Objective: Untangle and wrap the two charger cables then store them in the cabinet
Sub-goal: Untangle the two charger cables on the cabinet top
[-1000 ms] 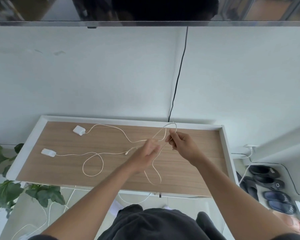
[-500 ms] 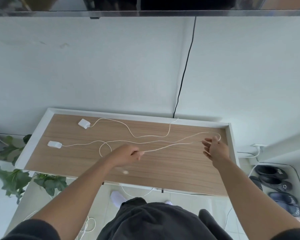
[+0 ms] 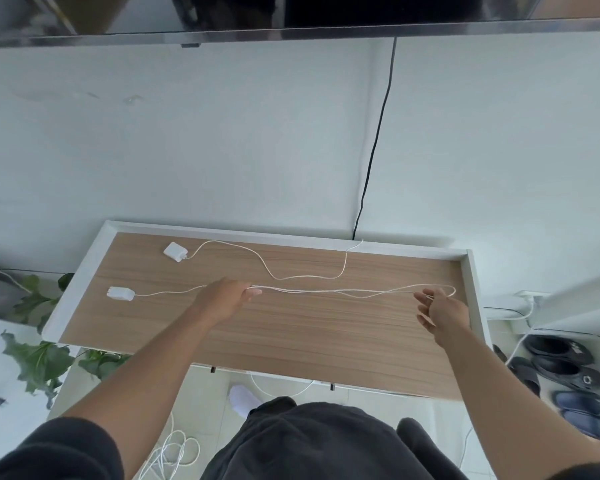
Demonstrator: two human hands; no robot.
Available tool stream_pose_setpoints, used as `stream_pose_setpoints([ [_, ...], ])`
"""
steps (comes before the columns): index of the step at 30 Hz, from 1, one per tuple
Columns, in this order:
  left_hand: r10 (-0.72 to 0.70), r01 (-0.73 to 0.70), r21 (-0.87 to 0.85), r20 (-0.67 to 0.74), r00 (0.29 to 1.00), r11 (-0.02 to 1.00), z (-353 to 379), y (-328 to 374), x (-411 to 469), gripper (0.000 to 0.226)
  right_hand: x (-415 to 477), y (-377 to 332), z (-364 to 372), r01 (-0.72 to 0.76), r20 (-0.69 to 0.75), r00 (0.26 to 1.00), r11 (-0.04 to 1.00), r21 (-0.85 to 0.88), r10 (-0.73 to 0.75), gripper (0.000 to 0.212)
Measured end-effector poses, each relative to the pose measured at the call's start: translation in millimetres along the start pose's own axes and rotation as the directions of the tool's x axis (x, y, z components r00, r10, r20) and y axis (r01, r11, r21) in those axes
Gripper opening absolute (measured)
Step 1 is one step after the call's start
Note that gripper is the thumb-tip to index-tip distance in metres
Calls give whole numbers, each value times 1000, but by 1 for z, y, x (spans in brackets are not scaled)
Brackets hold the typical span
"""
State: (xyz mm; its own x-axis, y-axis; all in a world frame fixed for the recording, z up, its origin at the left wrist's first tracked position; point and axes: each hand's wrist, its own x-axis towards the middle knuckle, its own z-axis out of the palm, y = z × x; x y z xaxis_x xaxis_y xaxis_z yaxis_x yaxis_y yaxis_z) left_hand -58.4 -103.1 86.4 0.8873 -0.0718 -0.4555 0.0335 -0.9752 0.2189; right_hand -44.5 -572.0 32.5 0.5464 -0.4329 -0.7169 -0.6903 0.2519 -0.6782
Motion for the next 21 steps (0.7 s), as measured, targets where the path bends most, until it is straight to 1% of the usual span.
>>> stream_pose_setpoints([
  [3, 43, -44, -20, -18, 999, 999, 5, -7, -2, 41, -2, 4, 3, -23, -16, 1000, 1000, 12, 24, 30],
  [6, 95, -94, -26, 34, 995, 995, 16, -18, -4, 28, -3, 11, 5, -55, -9, 998, 999, 1, 55, 27],
  [9, 99, -98, -20, 78, 992, 995, 30, -37, -5, 22, -6, 22, 9, -81, 46, 996, 996, -31, 83, 29],
  [11, 98, -94, -60, 75, 992, 994, 39, -47, -5, 21, -9, 30, 14, -93, 78, 992, 994, -50, 97, 30],
  [12, 86, -81, -77, 61, 994, 994, 44, -52, -3, 21, -9, 34, 17, -99, 84, 991, 994, -54, 103, 29],
  [15, -37, 33, -100, -39, 999, 994, 56, -59, -1, 25, -12, 45, 25, -116, 107, 987, 991, -70, 123, 17],
  [17, -94, 78, -156, -96, 991, 985, 63, -68, 1, 22, -14, 53, 38, -120, 105, 986, 990, -76, 128, 17],
  [19, -106, 81, -236, -93, 990, 968, 70, -66, 2, 15, -21, 57, 44, -107, 104, 987, 988, -109, 119, 20],
  [21, -87, 67, -299, -55, 995, 952, 74, -71, 3, 9, -31, 59, 59, -73, 115, 989, 985, -158, 92, 13],
])
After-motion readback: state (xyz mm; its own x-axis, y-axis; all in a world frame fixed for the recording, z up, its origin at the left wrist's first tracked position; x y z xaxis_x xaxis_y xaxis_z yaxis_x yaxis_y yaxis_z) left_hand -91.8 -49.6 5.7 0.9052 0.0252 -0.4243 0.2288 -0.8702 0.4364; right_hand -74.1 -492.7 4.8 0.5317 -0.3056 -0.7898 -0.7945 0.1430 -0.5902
